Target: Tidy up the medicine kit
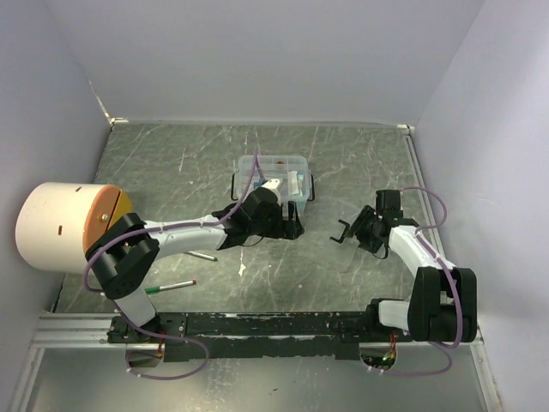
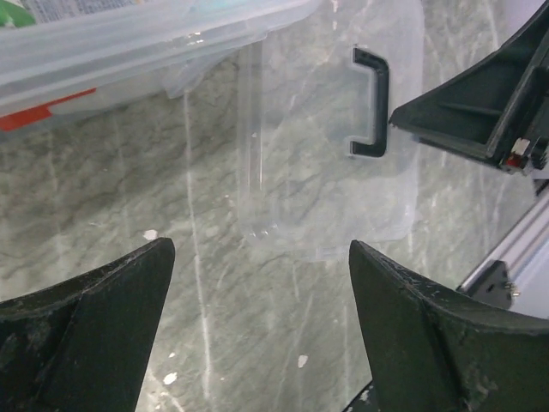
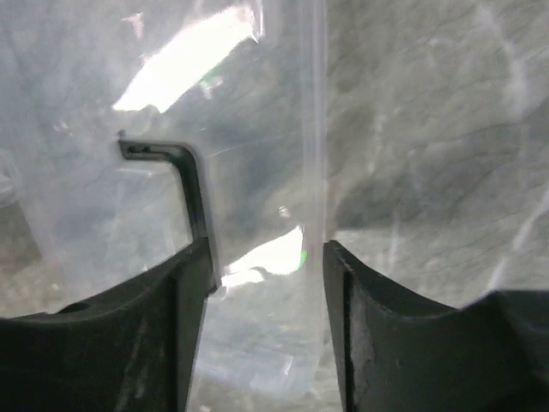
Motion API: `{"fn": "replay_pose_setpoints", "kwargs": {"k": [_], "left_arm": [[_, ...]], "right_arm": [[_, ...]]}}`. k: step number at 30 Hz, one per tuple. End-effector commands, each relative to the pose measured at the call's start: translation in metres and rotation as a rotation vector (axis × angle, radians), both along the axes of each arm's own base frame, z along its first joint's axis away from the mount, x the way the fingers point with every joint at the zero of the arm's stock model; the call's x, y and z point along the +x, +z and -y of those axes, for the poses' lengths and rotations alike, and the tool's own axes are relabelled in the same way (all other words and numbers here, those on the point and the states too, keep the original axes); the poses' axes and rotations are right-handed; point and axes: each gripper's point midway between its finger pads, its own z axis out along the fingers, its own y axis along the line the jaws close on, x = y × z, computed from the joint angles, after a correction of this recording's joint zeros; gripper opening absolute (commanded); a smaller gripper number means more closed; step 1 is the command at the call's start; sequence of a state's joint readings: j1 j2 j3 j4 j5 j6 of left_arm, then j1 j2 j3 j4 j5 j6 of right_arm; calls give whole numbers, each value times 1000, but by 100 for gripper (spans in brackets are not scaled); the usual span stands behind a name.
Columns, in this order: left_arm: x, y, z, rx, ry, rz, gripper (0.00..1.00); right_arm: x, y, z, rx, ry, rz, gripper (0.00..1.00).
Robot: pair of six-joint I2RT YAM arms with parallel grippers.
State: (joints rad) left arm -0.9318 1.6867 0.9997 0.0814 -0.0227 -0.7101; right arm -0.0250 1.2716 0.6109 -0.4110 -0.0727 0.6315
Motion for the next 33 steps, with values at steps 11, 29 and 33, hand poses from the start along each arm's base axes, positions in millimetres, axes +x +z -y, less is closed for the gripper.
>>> {"fn": "replay_pose_setpoints", "kwargs": {"k": [11, 29, 33], "left_arm": [[-6, -17, 22, -114, -1, -74, 93], [-4, -73, 45, 95, -70, -1, 72], [-8, -81, 42, 121, -68, -9, 65]], "right_arm": [[-10, -1, -8, 28, 36, 6, 61], [-11, -27, -6, 12, 24, -4, 69], [-15, -32, 1, -56, 14, -49, 67]]}}
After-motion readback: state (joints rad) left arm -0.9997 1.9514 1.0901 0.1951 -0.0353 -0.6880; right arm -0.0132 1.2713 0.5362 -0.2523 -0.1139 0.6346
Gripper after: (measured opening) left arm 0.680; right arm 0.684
